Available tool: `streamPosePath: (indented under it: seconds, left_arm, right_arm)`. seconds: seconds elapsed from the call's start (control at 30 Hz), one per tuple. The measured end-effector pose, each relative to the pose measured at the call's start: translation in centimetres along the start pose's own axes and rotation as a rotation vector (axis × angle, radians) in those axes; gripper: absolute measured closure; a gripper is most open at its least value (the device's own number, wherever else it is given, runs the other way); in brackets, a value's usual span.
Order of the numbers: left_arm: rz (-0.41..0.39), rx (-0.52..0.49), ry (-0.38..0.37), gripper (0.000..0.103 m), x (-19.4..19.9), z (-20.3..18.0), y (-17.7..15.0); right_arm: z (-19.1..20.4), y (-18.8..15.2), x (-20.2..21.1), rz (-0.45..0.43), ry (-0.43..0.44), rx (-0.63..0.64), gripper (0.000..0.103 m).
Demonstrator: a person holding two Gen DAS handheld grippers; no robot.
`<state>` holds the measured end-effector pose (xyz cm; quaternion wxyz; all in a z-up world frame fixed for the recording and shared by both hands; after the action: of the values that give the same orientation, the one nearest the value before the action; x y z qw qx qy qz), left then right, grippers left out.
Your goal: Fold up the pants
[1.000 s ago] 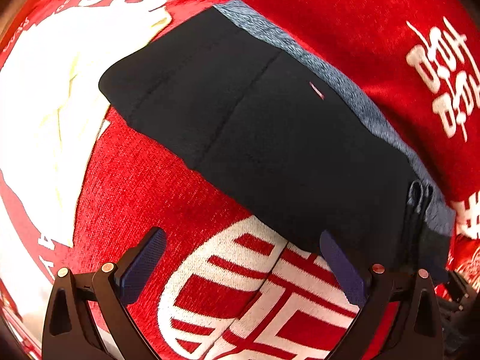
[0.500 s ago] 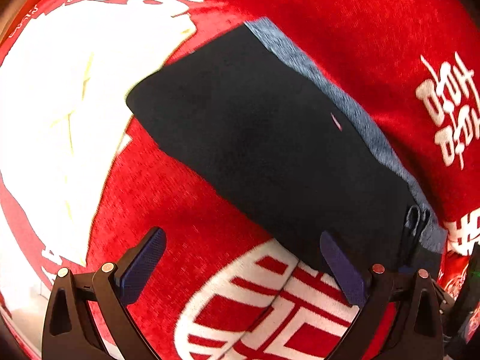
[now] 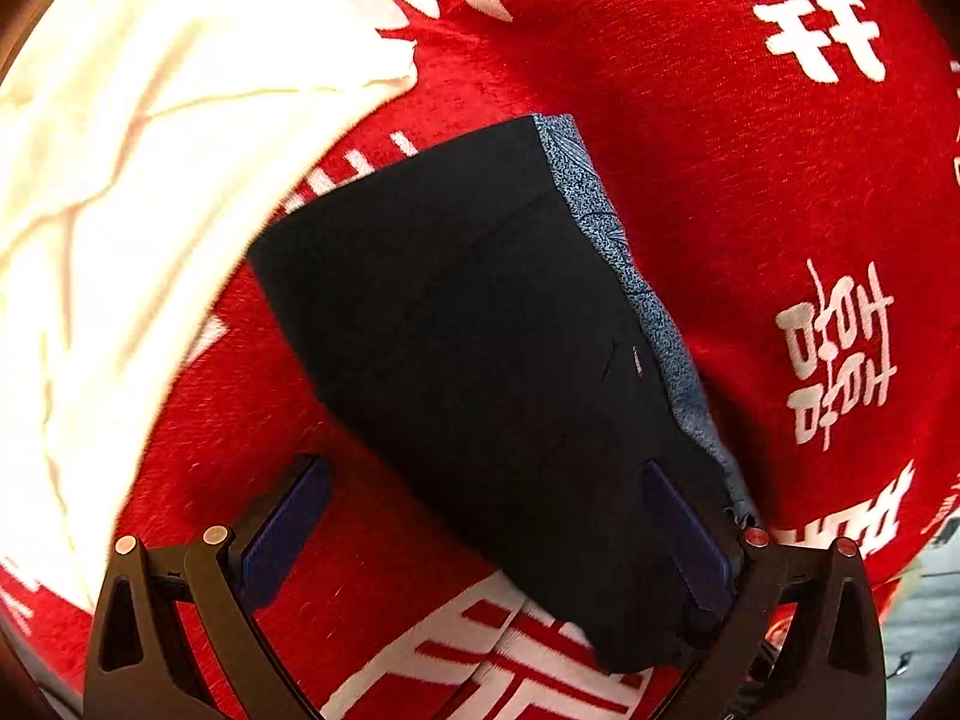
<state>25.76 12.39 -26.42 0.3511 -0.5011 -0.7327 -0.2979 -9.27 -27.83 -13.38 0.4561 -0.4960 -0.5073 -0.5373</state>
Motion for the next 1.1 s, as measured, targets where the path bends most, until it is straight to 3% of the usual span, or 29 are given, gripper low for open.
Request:
streamPosePath:
  seconds: [0.17, 0.33, 0.5, 0.6, 0.7, 0.77, 0.8, 0.83, 0.87, 0.9, 1.0, 1.1]
  left_arm:
    - [-0.025, -0.02, -0.051, 0.0, 0.4, 0.3, 0.7]
    - [0.0, -0.03, -0.114, 0.0, -0.2, -0.9, 1.3]
    - [-0.025, -0.048, -0.184, 0.0, -1.1, -2.8, 1.3]
    - [0.016, -0.039, -0.132, 0.0, -3.3, -2.7, 0.9]
    - [-0.013, -0.049, -0.08, 0.001, -3.3, -3.1, 0.8]
    - [-0.041, -0.033, -0.024, 0.01, -3.2, -3.5, 0.7]
    - [-0.052, -0.032, 0.014, 0.023, -3.1, -3.6, 0.7]
    - [-0.062, -0.045, 0.069, 0.043, -2.9, -3.5, 0.7]
    - [-0.071, -0.065, 0.115, 0.054, -2.7, -3.4, 0.6]
    - [-0.075, -0.099, 0.177, 0.067, -2.5, -3.3, 0.6]
    - [-0.097, -0.198, 0.227, 0.071, -2.0, -4.3, 0.0]
    - [-0.166, -0.457, 0.365, 0.071, -1.5, -7.6, -2.0]
  right_arm:
    - [0.0, -0.2, 0.2, -0.008, 0.001, -0.002, 0.019]
    - [0.0, -0.2, 0.2, -0.01, -0.004, -0.009, 0.019]
    - [-0.1, -0.1, 0.2, -0.016, 0.006, -0.018, 0.019]
    - [-0.2, -0.1, 0.3, -0.021, 0.007, -0.014, 0.018]
    - [-0.3, -0.1, 0.4, -0.02, 0.012, -0.015, 0.019]
    - [-0.4, 0.1, 0.7, -0.012, 0.023, -0.023, 0.019]
    - [-0.5, 0.4, 1.1, -0.008, 0.027, -0.029, 0.021]
    - [-0.6, 0.6, 1.5, -0.007, 0.037, -0.035, 0.023]
    - [-0.8, 1.0, 2.0, -0.004, 0.056, -0.046, 0.027]
    - [-0.9, 1.3, 2.4, -0.003, 0.065, -0.054, 0.03]
    - [-1.0, 3.7, 4.4, -0.016, 0.116, -0.075, 0.031]
    - [-0.1, 7.0, 6.2, -0.019, 0.192, -0.067, 0.031]
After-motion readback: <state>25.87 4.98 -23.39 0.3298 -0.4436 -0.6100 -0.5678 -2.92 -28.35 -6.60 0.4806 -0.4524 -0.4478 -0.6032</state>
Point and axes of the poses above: each gripper's, at about its wrist camera, not at the fingertips, and x roughly against the way its jaws point, z to its left, y to its top, the point moved 3 cm from there along -x, roughly the way its jaws point, and after that the axes turned 3 degrees about -y, right-handed, at the moved point
